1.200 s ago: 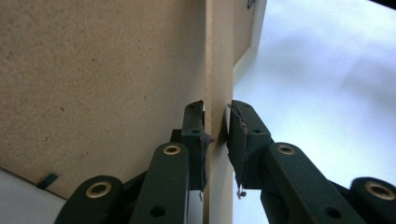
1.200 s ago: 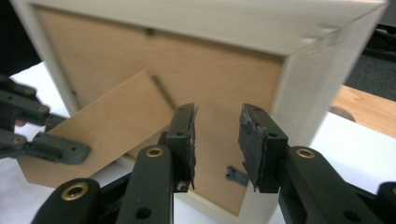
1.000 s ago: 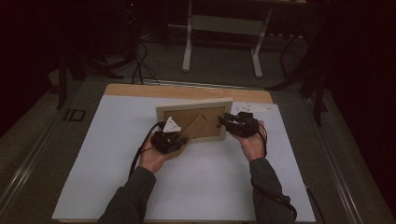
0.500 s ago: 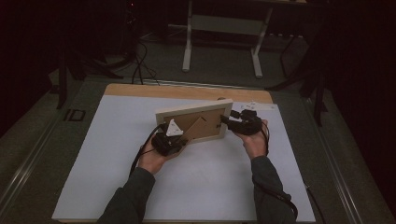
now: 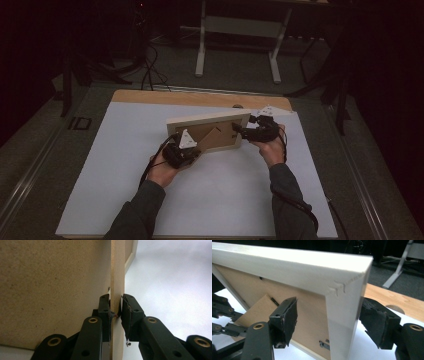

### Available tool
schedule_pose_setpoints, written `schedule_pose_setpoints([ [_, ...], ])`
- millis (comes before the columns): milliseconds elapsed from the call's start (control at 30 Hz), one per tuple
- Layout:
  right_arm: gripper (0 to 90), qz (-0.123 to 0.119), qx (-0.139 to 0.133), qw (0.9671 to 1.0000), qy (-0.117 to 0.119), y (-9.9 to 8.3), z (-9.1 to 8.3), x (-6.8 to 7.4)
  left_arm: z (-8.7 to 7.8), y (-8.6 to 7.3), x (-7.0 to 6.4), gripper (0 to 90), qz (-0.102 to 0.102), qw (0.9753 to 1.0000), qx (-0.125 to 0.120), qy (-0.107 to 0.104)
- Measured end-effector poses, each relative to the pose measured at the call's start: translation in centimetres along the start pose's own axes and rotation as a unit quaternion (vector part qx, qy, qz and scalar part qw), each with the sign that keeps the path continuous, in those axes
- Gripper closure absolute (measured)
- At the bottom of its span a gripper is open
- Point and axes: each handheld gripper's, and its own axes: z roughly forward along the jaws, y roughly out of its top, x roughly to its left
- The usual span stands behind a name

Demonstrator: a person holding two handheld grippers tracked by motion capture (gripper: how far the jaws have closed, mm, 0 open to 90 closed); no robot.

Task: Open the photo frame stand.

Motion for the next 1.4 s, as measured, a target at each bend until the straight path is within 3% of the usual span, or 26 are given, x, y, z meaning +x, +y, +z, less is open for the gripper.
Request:
schedule_pose_setpoints([
  [333, 39.7, -0.018, 0.001, 0.9998, 0.001, 0.0, -0.3, 0.5, -0.2, -0.2, 0.5, 79.5, -0.003, 1.0, 0.009, 0.001],
  [600, 46.0, -0.043, -0.004, 0.999, -0.015, -0.5, -0.9, 1.5, -0.3, -0.3, 0.7, 79.2, -0.004, 0.9999, 0.013, 0.007],
  [933, 57.6, -0.053, -0.007, 0.9984, -0.019, -1.3, -1.8, 2.6, -0.1, -0.3, 0.9, 77.8, -0.026, 0.9996, 0.01, 0.001],
  [1400, 57.1, -0.061, -0.002, 0.9981, -0.012, -1.6, -1.8, 3.4, -0.1, -0.9, 0.6, 76.7, -0.031, 0.9995, 0.005, -0.01],
])
